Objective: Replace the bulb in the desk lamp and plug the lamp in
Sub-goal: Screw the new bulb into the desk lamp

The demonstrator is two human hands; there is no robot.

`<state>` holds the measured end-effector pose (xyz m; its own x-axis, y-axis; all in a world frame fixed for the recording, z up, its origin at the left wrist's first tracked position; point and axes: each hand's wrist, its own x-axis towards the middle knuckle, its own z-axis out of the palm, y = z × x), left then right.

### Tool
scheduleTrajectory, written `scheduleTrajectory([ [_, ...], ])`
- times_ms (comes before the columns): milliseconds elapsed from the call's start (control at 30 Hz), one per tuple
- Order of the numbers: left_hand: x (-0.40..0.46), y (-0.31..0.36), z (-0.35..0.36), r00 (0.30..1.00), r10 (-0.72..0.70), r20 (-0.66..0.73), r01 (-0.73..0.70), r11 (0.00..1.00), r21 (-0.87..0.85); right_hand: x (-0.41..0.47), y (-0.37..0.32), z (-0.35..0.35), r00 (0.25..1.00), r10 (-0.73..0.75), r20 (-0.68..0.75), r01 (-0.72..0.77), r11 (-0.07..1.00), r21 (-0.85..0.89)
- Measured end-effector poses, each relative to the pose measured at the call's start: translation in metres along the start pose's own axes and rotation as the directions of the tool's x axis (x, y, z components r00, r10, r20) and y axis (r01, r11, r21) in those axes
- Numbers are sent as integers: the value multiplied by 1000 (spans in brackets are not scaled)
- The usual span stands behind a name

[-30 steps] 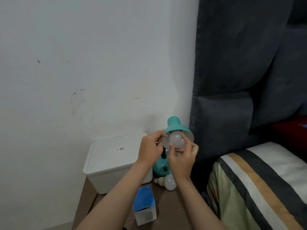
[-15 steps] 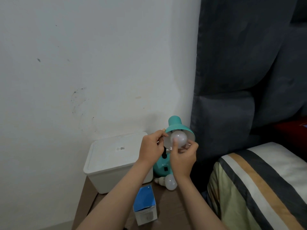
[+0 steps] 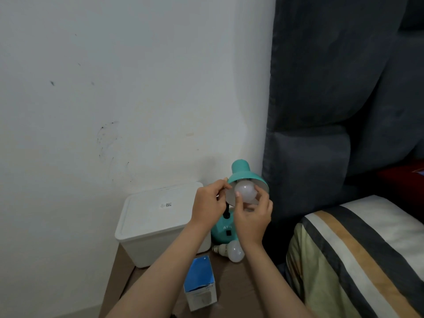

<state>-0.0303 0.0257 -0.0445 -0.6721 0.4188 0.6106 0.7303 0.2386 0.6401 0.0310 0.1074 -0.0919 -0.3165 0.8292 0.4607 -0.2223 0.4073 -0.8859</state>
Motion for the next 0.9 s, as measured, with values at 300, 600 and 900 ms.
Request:
scheduleTrajectory([
  [300, 1, 0, 0, 1000, -2, -4, 2, 1000, 16, 4, -8, 1, 989, 145, -17, -144, 987, 70],
  [600, 0, -1, 0, 1000, 19, -12, -19, 1000, 4, 3, -15, 4, 971, 233, -43, -225, 963, 149],
  [900, 1, -1, 0, 1000, 9, -12, -9, 1000, -23, 1, -9, 3, 993, 114, -29, -110, 988, 107],
])
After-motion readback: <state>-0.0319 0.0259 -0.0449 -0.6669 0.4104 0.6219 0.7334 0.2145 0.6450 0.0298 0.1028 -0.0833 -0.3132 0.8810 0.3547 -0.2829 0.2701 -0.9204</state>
